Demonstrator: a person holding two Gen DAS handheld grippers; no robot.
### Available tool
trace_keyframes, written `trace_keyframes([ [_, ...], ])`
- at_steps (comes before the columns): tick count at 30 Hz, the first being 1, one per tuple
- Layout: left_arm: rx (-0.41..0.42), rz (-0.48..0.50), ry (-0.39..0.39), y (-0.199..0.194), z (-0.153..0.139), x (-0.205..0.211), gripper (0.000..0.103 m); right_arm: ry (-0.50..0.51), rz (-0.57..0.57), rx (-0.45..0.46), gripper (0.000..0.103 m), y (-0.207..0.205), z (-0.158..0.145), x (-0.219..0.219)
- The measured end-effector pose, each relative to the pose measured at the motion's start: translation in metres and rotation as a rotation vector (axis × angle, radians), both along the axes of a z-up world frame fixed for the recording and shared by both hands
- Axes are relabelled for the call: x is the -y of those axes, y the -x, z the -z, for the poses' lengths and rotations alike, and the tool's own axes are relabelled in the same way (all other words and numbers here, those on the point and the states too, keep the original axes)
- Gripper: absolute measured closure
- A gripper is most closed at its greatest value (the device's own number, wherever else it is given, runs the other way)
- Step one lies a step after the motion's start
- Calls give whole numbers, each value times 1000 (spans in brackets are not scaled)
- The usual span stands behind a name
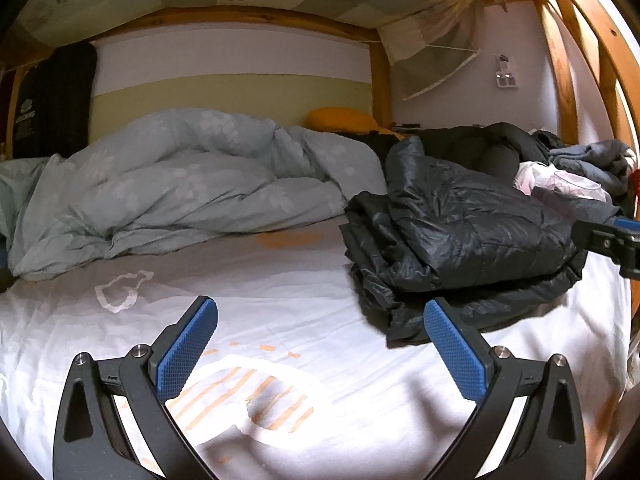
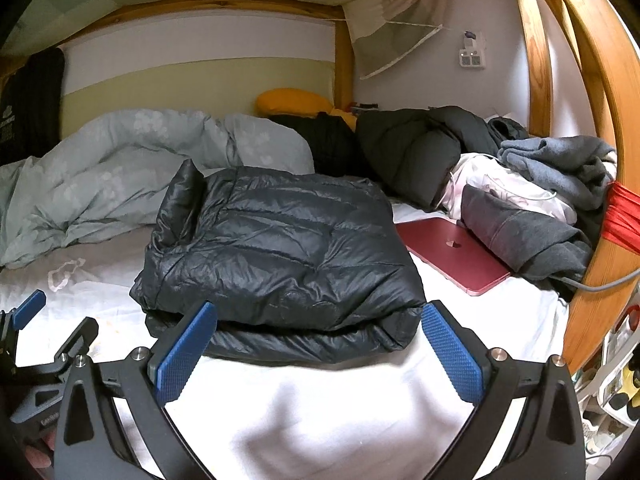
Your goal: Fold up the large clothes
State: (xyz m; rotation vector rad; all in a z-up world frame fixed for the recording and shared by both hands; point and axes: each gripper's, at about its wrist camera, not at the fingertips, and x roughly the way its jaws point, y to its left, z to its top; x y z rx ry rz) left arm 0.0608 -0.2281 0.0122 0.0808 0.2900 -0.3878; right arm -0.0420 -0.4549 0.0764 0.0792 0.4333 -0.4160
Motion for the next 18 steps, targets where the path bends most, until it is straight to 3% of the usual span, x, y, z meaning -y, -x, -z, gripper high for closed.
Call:
trace_keyframes([
  [18,-22,-4,41,-4,0,-5,0,38,-4,-18,1,-5,2,-5],
])
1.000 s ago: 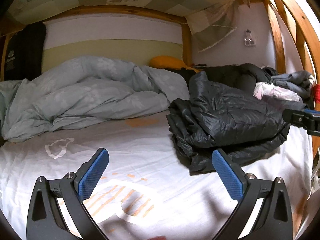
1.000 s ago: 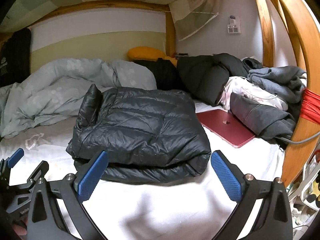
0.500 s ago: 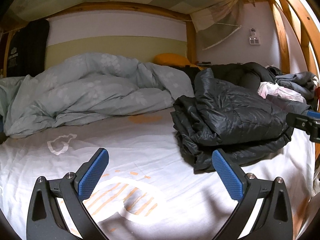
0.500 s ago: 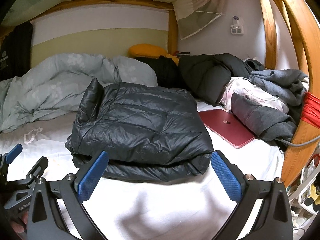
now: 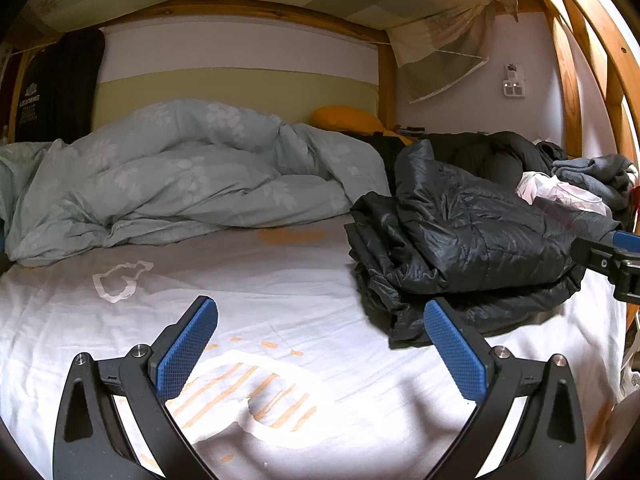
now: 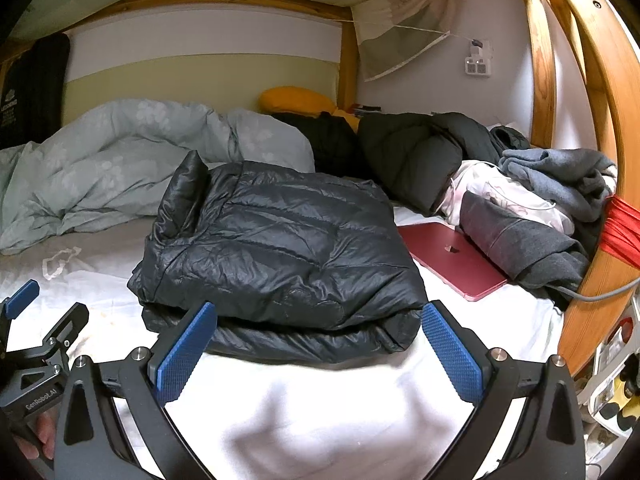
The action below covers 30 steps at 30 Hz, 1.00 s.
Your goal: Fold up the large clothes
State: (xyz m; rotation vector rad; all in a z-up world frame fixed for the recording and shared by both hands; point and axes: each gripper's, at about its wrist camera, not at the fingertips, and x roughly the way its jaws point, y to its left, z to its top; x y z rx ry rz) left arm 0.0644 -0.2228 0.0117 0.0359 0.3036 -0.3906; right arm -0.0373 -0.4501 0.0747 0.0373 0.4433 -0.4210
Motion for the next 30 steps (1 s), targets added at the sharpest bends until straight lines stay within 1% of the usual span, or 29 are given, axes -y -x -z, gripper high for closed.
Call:
trace_keyframes([
  [30,-20,-9,7,-4,1,-2,0,15,-9,-13,1,-2,3,-2],
])
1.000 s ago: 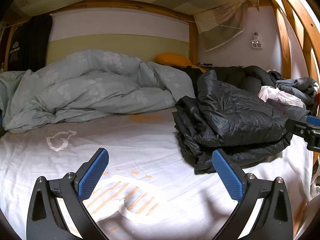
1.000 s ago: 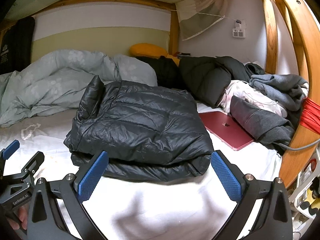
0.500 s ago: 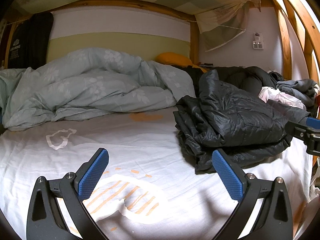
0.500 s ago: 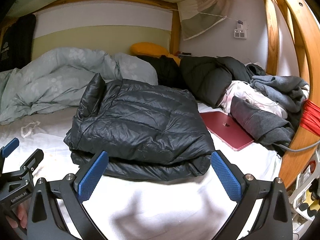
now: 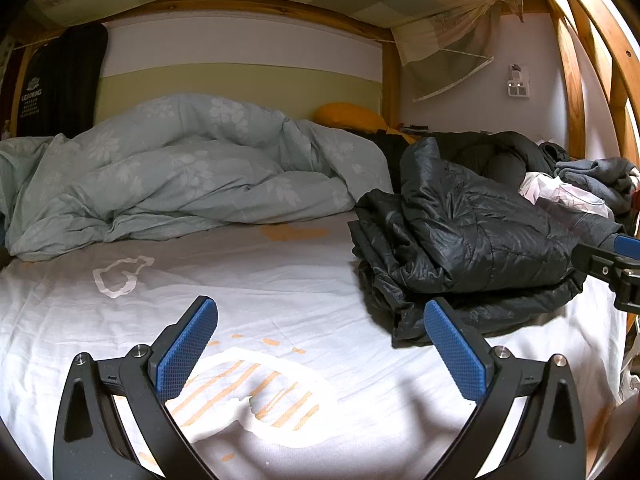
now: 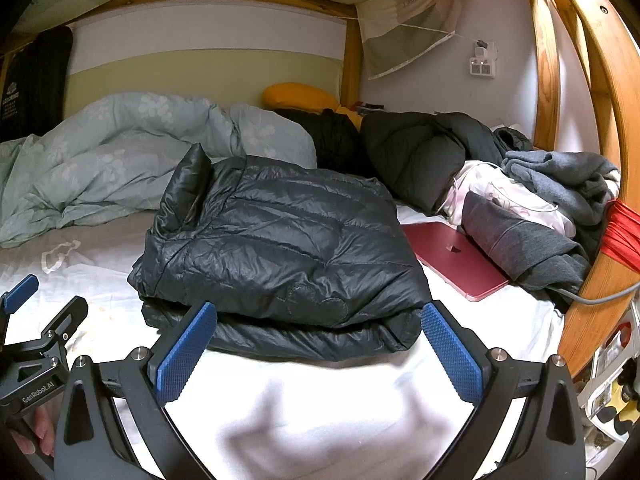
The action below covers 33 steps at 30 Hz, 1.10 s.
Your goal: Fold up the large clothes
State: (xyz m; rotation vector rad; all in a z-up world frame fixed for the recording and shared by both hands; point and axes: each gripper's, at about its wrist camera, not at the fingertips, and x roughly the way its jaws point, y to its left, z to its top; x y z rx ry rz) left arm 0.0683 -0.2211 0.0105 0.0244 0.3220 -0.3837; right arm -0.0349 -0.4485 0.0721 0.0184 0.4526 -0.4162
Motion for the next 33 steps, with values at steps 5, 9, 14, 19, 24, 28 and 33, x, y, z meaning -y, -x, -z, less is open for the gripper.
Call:
trace_keyframes([
  [5,0,1,0,0,0,0,0,2,2,3,1,1,0,-1],
  [9,-3,-3,2,0,0,-2,0,4,-7,5,1,-1,0,0],
  [14,-3,0,-2,0,1,-2,0,4,-6,4,1,-1,1,-1],
  [19,4,3,-11,2,1,-3,0,4,-8,5,1,-2,0,0],
  [24,2,4,-11,2,1,-4,0,4,-8,4,1,-2,0,0],
  [28,8,5,-15,2,1,-2,0,4,-8,4,1,-2,0,-1],
  [33,18,4,-23,3,2,0,0,6,-5,4,1,-1,0,-2],
])
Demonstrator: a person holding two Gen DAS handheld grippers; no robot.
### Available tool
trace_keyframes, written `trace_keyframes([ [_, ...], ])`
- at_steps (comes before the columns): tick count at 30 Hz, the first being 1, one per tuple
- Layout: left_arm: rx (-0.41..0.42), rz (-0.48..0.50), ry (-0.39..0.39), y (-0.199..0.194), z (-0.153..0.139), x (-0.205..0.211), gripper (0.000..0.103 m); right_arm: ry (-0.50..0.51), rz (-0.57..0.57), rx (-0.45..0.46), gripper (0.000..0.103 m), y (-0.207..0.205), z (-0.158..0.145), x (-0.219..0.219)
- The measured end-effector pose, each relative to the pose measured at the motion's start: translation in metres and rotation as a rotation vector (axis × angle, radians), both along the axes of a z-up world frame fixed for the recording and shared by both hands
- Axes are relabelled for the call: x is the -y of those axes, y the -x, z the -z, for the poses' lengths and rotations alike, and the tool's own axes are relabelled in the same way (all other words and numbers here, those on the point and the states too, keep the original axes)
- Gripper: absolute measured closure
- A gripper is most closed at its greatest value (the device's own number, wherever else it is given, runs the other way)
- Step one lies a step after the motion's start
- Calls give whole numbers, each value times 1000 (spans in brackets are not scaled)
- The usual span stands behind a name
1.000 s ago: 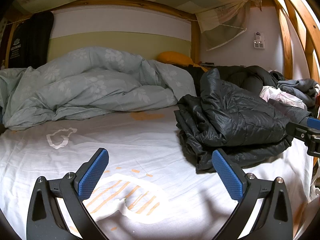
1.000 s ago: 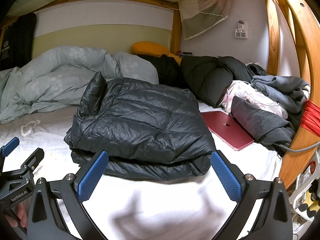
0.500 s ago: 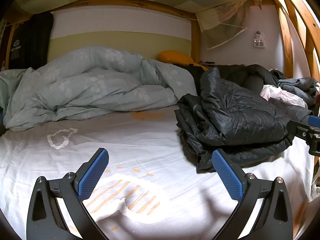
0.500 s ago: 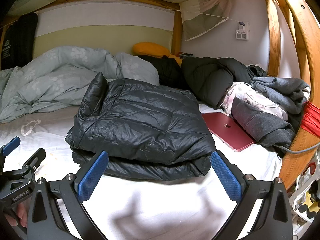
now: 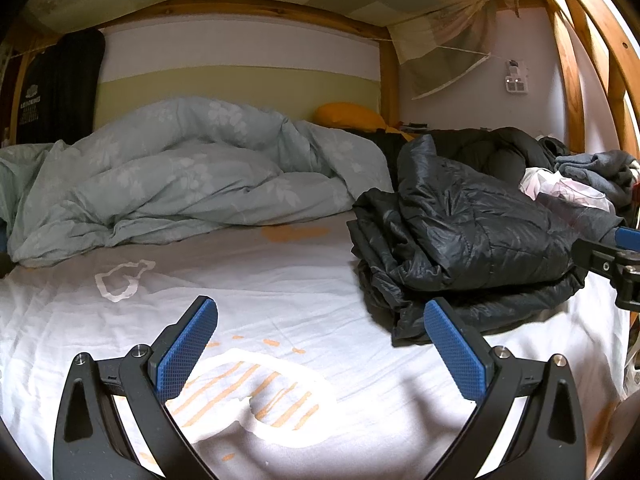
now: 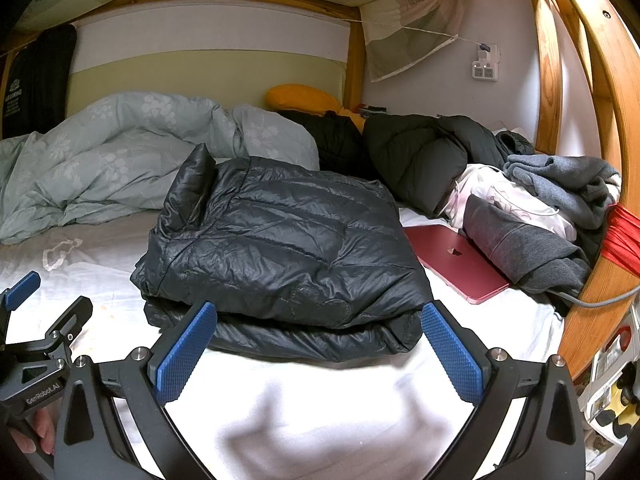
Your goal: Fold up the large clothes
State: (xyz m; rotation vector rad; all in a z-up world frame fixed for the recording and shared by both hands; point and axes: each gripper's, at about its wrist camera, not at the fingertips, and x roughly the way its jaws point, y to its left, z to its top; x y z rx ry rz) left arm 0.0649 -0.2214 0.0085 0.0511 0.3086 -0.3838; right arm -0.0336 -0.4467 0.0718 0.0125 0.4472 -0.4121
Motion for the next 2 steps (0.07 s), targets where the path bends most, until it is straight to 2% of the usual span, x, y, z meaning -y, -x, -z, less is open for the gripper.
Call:
trace_keyframes([
  [2,-1,0,0,0,0,0,0,1,-1,0,1,0,0,0],
])
